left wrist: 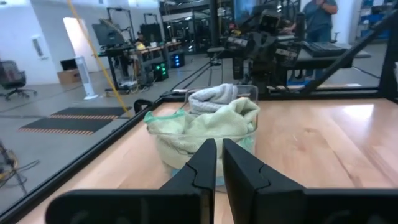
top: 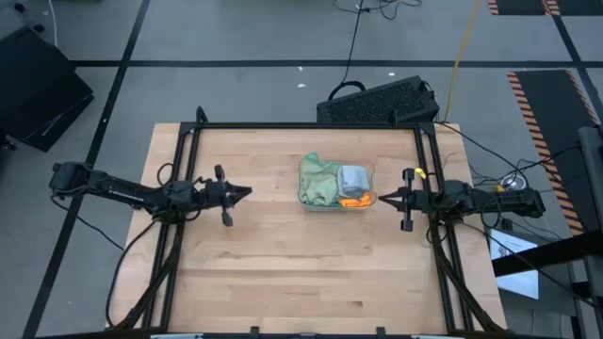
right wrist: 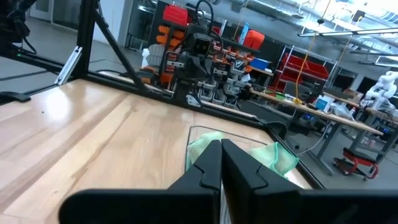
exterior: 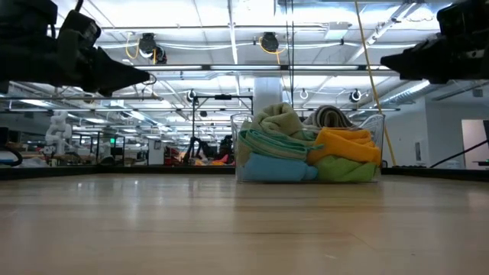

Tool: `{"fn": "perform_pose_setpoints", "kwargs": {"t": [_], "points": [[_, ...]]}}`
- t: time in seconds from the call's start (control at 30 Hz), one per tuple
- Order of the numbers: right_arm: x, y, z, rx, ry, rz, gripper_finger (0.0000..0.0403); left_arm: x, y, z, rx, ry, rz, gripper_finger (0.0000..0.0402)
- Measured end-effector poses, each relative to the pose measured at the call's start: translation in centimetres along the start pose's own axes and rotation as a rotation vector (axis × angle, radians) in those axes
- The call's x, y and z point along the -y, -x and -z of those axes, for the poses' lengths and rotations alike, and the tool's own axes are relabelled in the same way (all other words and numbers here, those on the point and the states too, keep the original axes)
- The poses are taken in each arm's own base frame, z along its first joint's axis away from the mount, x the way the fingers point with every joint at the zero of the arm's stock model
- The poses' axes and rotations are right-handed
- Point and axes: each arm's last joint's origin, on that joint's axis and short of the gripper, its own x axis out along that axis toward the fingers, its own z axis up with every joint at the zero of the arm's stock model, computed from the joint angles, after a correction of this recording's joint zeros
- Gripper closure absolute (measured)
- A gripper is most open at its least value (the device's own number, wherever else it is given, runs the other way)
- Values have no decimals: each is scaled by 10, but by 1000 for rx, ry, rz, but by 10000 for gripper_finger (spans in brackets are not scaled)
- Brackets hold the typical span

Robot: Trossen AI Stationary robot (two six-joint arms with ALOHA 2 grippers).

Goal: Fold microfiber towels
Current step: Return to Home Position

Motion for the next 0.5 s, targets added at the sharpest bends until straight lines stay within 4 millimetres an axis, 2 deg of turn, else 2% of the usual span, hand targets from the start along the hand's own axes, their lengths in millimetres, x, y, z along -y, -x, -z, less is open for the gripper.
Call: {"fn": "perform_pose_setpoints", "kwargs": {"t": [0.2,0.5], "points": [[0,0,1,-9,-2,-6,403,0,1,-2,13,-19,33,371],[0,0,-1,8,11,7,403,2,9,-4,7,26,180,371]]}}
